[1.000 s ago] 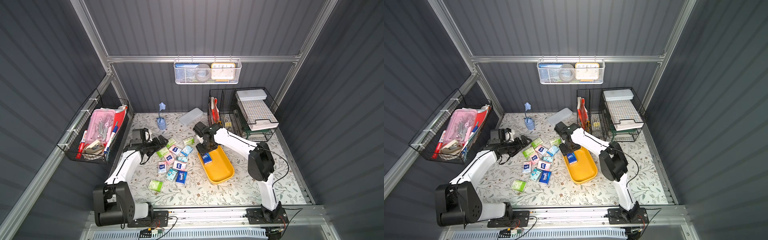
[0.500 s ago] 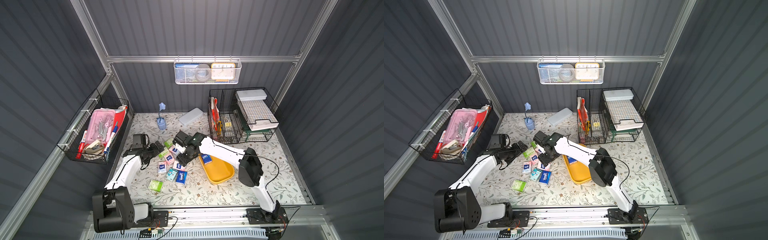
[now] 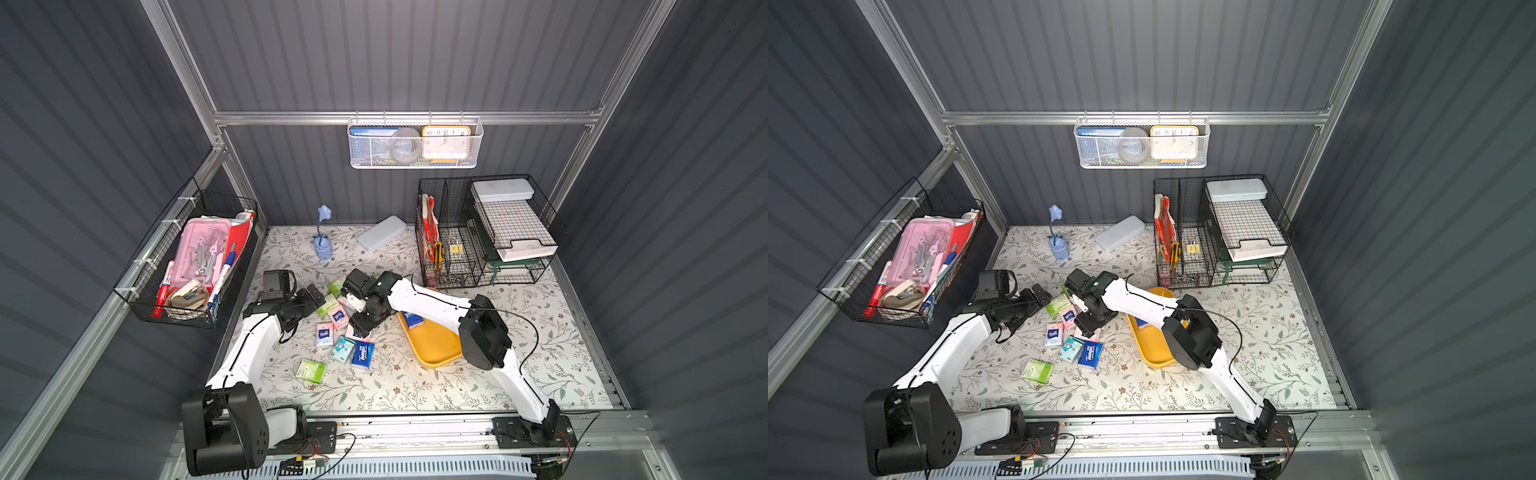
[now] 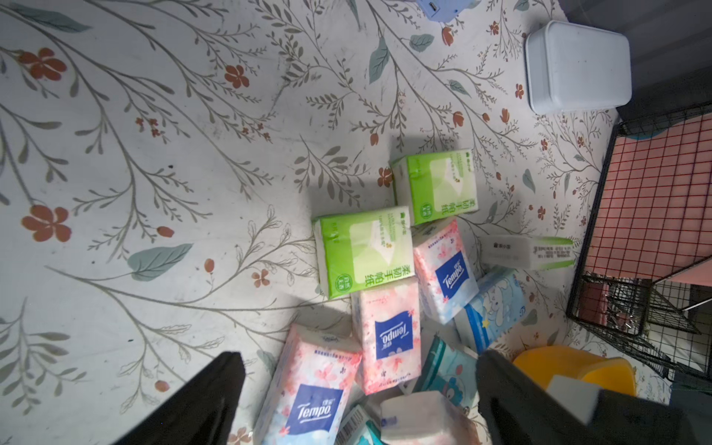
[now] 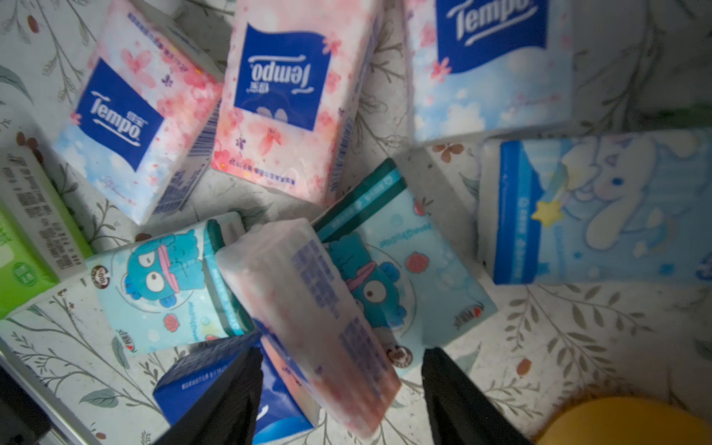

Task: Put the pocket tissues into the storage box
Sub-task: Pick up the pocket tissues from the center of the board.

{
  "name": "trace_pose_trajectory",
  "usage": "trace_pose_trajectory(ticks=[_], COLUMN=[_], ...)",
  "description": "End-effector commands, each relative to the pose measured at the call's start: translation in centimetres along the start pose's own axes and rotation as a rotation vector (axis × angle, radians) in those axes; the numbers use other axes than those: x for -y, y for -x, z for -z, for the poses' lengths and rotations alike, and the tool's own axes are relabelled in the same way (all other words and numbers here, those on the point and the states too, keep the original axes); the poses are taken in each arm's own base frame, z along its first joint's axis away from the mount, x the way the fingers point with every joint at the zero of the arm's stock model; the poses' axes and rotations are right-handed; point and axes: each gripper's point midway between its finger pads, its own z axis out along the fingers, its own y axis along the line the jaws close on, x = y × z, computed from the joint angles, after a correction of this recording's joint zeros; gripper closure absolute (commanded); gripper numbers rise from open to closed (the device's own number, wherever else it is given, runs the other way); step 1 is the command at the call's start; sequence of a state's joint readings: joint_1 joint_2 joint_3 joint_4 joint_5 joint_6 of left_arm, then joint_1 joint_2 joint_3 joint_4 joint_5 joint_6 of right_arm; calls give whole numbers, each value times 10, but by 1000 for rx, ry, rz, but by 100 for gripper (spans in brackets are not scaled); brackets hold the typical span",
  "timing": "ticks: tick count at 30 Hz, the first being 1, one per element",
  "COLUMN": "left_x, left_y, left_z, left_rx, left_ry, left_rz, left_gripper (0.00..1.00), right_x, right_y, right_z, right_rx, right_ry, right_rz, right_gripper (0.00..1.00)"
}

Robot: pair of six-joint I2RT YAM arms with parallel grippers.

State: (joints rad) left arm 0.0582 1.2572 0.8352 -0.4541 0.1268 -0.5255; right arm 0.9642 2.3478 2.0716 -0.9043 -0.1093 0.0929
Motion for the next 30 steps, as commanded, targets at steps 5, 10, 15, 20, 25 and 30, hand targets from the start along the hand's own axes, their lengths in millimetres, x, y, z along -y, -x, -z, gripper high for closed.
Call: trace_pose_trajectory(ticks=[5, 10, 15, 20, 25, 30], left_x=[1, 1, 2, 1, 0, 3], left_y=[1, 1, 4, 4, 3, 6], left_z=[11, 12, 14, 15, 15, 16], left_rx=[9, 12, 20, 27, 26, 31], left_ry=[4, 4, 5, 10, 10, 1], left_rz=[-3, -1, -3, -2, -4, -10], left_gripper=[1, 1, 1, 1, 1, 1], right_x=[-9, -14, -14, -14, -17, -19], right_y=[9, 5, 3, 7, 13, 19], right_z=[-12, -20, -29, -26, -18, -3], right_rx=[17, -11, -49, -35, -11, 17], right_ry=[48, 89, 89, 89, 95, 111], right_rz=[-5, -11, -17, -20, -24, -40], right_gripper=[34, 37, 39, 64, 87, 94])
